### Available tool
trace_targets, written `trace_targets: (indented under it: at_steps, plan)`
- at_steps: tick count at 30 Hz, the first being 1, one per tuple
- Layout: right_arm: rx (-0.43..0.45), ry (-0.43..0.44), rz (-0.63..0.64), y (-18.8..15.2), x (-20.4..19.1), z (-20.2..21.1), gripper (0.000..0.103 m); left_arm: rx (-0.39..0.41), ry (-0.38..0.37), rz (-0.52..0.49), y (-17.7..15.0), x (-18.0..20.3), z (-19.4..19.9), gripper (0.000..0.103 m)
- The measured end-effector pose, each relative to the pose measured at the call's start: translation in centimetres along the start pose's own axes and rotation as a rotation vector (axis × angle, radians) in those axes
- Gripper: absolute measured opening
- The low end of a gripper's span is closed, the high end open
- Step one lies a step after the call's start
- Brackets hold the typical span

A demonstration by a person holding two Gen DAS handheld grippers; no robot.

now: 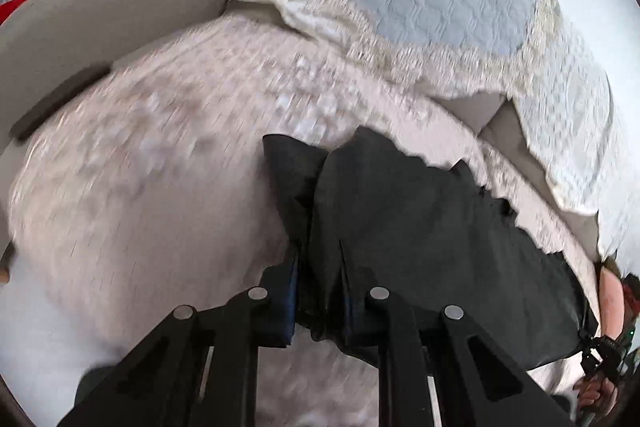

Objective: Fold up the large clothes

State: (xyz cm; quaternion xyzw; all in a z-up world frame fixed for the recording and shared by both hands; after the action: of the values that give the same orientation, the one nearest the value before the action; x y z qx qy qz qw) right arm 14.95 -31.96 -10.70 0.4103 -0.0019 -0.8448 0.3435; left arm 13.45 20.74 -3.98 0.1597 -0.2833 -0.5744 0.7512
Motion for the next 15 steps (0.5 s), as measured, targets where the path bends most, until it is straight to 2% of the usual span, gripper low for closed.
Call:
trace_targets:
  at_steps: [2, 3, 4, 7, 8, 9, 11, 12, 13, 15]
  plan:
    - [-0.017, -0.051, -0.002, -0.2, 1.3, -0.7, 0.030, -0.052, -0.001, 0.016, -1.9, -0.9, -1.0, 0.020]
    - [-0.008, -0.063, 0.010, 0.0, 1.1, -0.5, 0.031, -0.063, -0.001, 0.020, -2.1, -1.1, -1.3, 0.021]
    - [0.013, -0.073, 0.037, 0.1, 0.6, 0.1, 0.032, -0.058, 0.003, 0.016, -2.1, -1.1, -1.1, 0.024]
    - [0.096, -0.100, 0.143, 0.6, -1.5, 2.3, 0.050, -0.027, 0.037, -0.001, -1.0, -1.2, 0.8, 0.026]
    - [0.137, -0.105, 0.182, 0.9, -2.4, 3.4, 0.053, -0.012, 0.046, -0.012, -0.4, -1.2, 1.5, 0.026]
    - [0.166, -0.105, 0.208, 1.1, -2.9, 4.0, 0.053, 0.002, 0.053, -0.023, 0.1, -1.2, 2.0, 0.027]
    - [0.220, -0.110, 0.249, 1.4, -4.1, 4.8, 0.053, 0.043, 0.065, -0.043, 1.3, -0.9, 3.2, 0.043]
    - [0.235, -0.106, 0.270, 1.5, -4.7, 4.8, 0.053, 0.066, 0.056, -0.049, 1.9, -0.5, 3.6, 0.047]
    - [0.233, -0.085, 0.299, 1.2, -5.6, 4.4, 0.053, 0.084, 0.036, -0.057, 2.5, 0.1, 3.8, 0.050]
    - [0.189, -0.040, 0.373, 0.0, -6.9, 2.9, 0.053, 0.103, -0.007, -0.104, 3.4, 2.1, 3.5, 0.050]
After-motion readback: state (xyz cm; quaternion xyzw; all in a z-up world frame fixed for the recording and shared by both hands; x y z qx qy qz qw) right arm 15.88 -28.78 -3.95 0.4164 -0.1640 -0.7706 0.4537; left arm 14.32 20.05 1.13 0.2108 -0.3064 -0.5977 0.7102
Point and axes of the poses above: each gripper's, at about its wrist camera, not at the fingertips, and z roughly against the way its jaws point, x to its right, y to its top, the point moved 8 cm from there along -z, roughly the way its jaws point, and after that the axes turned 11 degrees about -z, right-handed, at the moved point
